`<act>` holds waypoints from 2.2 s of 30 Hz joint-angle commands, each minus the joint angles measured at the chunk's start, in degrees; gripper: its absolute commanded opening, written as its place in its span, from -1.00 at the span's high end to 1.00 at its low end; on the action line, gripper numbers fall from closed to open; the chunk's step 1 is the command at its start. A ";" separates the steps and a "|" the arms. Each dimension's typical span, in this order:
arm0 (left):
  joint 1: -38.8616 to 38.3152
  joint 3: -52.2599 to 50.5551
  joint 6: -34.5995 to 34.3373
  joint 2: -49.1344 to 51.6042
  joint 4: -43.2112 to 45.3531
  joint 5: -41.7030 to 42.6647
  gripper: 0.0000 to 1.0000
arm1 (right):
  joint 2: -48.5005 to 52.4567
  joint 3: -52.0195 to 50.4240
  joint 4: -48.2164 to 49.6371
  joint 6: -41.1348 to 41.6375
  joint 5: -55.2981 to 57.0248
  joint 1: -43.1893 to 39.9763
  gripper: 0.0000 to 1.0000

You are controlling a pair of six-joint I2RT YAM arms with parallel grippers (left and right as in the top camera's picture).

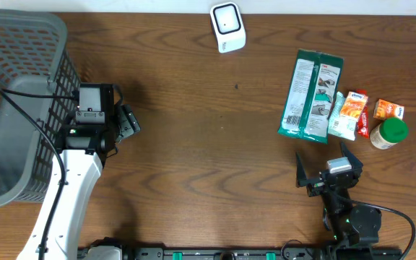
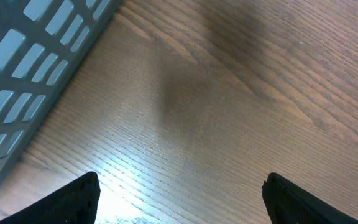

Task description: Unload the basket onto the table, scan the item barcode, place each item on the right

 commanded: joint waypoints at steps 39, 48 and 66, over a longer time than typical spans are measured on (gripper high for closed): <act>0.37 -2.49 -0.04 -56.19 -5.18 -5.09 -0.71 | -0.13 -0.02 -0.26 1.01 -0.11 0.02 -0.98; 0.98 -10.69 -0.33 -73.16 -3.76 -5.05 -0.70 | -0.13 -0.02 -0.26 1.03 -0.11 0.02 -0.98; 0.83 -41.86 -0.55 -73.81 61.99 1.03 -0.70 | -0.13 -0.04 -0.24 1.03 -0.11 0.02 -0.98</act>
